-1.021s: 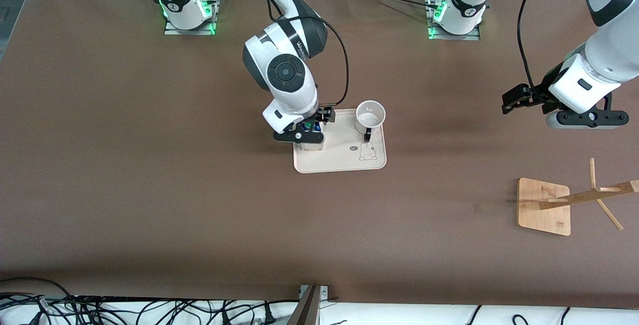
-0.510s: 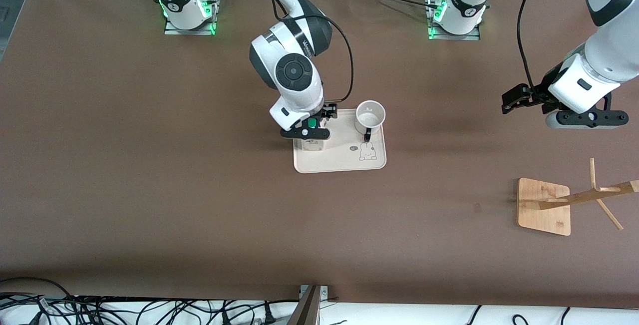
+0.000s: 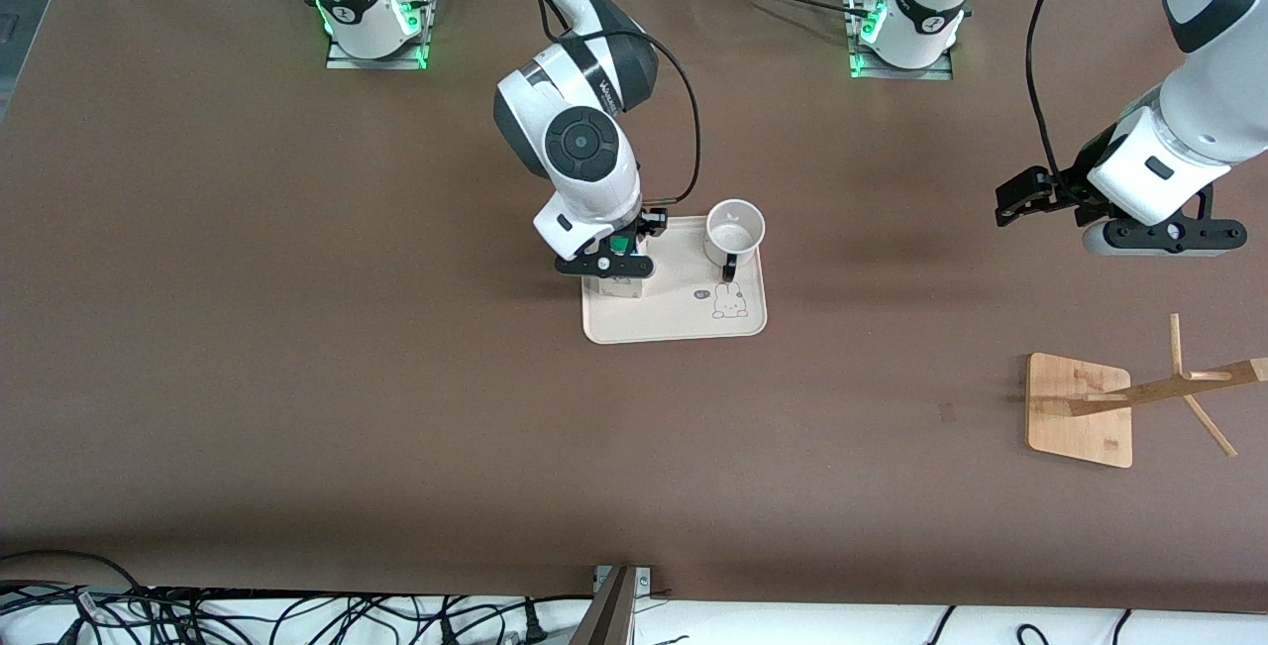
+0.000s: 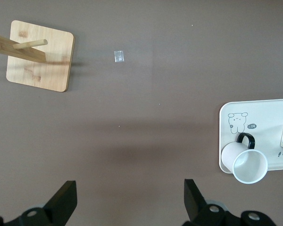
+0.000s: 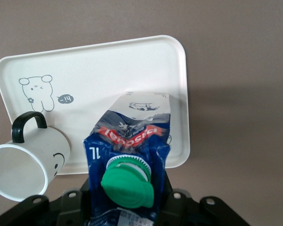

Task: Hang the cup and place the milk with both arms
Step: 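Carry the carton off the tray while the left gripper reaches the mug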

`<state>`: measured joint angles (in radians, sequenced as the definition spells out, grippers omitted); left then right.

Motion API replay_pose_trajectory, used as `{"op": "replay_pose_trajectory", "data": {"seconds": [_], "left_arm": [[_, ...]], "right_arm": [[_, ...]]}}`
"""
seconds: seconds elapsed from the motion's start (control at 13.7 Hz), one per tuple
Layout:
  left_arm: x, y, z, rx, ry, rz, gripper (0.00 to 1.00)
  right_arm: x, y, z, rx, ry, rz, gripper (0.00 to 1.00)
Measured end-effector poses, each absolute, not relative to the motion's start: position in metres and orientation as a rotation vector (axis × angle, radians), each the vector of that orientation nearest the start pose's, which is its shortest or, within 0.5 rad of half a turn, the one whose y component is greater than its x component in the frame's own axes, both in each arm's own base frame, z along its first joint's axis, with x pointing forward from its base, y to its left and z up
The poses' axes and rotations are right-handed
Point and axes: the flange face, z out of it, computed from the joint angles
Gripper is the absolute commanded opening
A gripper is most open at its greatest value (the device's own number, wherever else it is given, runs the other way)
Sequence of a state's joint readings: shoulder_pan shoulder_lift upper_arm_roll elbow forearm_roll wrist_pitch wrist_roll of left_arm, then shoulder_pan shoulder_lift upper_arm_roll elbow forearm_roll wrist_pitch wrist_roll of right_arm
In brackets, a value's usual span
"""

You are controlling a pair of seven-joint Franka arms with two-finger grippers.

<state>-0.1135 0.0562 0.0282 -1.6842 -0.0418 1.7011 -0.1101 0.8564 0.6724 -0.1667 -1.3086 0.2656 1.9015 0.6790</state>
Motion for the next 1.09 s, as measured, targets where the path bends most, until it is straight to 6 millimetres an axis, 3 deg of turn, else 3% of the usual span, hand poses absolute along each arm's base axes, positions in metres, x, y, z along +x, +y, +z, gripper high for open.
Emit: {"op": "replay_pose_trajectory", "data": {"seconds": [0.15,0.29,0.51,0.66,0.88,1.09], "left_arm": [[0.574,-0.053,0.55,-3.176,-0.049,0.068,1.0],[0.574,-0.053,0.55,-3.176,-0.049,0.068,1.0],[0.575,-0.058,0.546,-3.176,-0.038,0.079,1.0],[0.577,-0.072,0.534,-3.177,-0.004,0.114,1.0],[0.584,-0.109,0.5,-3.203,0.025,0.206,1.0],[0.587,-0.169,0.473,-3.213,0.003,0.202,1.0]], "right_arm": [[0.533,0.497,0.359,-3.052,0.081,0.194,0.54],[0.536,0.486,0.397,-3.037,0.093,0.163,0.54],[0.541,0.453,0.464,-3.015,0.127,0.15,0.54],[0.546,0.424,0.494,-3.008,0.143,0.166,0.54],[0.571,0.358,0.505,-3.012,0.119,0.207,0.55],[0.602,0.254,0.496,-2.999,0.091,0.257,0.55]]}}
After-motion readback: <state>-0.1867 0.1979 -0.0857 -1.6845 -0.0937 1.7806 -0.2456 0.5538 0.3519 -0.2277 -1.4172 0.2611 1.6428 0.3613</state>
